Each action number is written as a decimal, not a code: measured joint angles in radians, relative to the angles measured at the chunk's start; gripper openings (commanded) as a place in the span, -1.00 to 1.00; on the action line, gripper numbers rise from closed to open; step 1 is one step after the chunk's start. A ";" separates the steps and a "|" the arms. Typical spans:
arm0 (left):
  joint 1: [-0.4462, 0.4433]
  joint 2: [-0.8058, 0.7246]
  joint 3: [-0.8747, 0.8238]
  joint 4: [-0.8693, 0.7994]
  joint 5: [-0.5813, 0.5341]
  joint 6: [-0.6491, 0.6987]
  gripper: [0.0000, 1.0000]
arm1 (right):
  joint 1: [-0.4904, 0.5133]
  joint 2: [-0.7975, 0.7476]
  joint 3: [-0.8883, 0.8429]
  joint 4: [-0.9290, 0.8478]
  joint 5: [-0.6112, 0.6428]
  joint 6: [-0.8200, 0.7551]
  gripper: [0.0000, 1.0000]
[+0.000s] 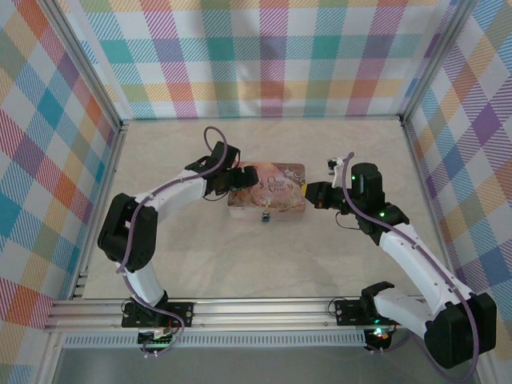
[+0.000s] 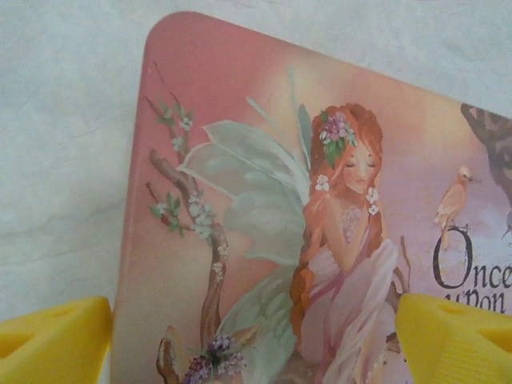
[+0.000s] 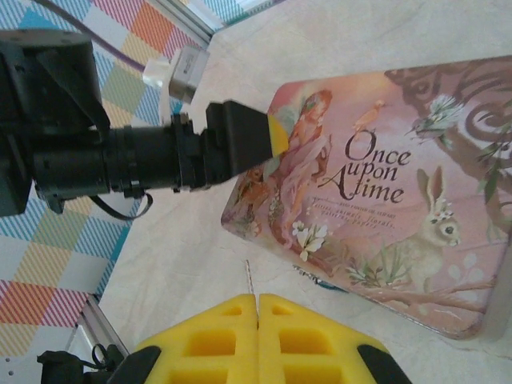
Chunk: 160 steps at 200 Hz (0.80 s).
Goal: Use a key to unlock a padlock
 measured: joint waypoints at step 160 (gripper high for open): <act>-0.136 -0.463 -0.577 0.415 0.074 0.011 1.00 | -0.078 0.414 0.275 0.006 0.206 -0.083 -1.00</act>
